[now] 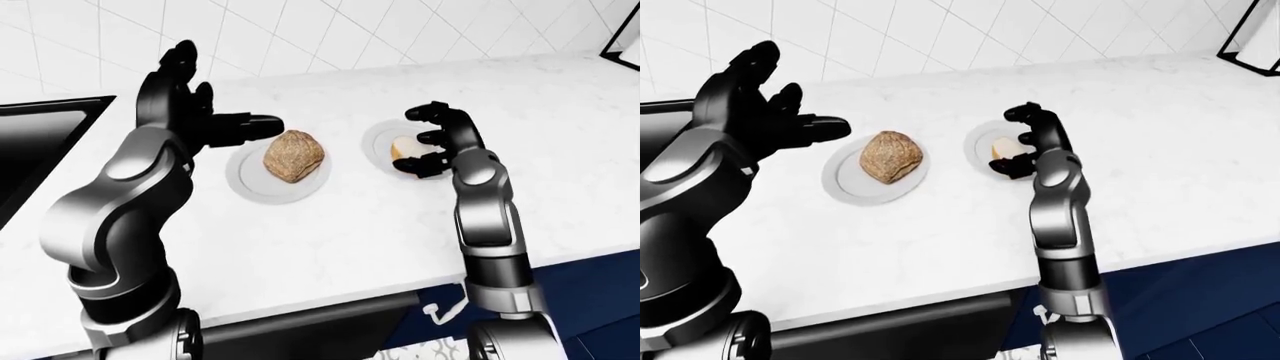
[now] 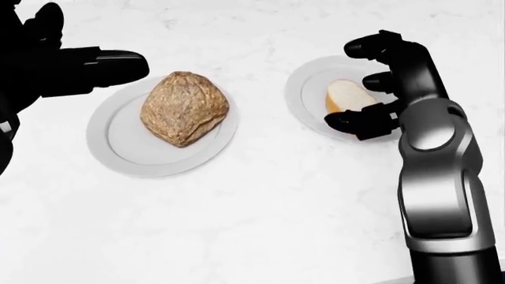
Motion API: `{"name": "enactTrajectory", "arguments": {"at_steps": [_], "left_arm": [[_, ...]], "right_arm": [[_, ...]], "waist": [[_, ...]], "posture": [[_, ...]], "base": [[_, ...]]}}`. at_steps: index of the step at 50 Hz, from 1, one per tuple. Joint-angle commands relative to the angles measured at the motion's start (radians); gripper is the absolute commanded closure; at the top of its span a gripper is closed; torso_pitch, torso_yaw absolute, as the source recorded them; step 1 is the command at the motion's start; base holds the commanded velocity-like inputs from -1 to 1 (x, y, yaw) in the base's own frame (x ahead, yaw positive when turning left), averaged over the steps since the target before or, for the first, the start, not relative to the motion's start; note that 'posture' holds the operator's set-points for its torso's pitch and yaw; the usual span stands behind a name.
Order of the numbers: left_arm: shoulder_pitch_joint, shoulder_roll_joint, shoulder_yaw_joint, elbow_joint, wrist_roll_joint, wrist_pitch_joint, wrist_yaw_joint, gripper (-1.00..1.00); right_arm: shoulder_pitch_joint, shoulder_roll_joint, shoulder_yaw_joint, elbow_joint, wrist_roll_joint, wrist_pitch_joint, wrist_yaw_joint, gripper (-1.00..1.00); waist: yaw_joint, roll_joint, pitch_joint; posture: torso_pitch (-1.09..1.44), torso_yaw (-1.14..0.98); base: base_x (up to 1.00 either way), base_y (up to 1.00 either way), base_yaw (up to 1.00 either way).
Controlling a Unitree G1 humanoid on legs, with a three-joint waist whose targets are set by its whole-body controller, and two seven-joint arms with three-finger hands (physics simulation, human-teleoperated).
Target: Place all breads on the cutting board.
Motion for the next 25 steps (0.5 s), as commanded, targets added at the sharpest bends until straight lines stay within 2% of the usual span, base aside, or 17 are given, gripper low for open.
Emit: {"name": "enactTrajectory", "arguments": {"at_steps": [1, 25], "left_arm": [[-0.026, 0.012, 0.010, -0.024, 0.002, -0.034, -0.003, -1.00], [-0.022, 0.015, 0.013, -0.028, -0.012, -0.035, 0.006, -1.00]], "right_arm": [[-0.035, -0.007, -0.003, -0.031, -0.009, -0.033, -0.017, -0.28], [-0.038, -0.002, 0.005, 0.006, -0.046, -0.071, -0.022, -0.23]], "waist": [[0.001, 0.000, -0.028], [0.001, 0.001, -0.028]], "posture": [[0.00, 0.00], [0.00, 0.00]], "base": [[0.00, 0.00, 0.00], [0.00, 0.00, 0.00]]}}
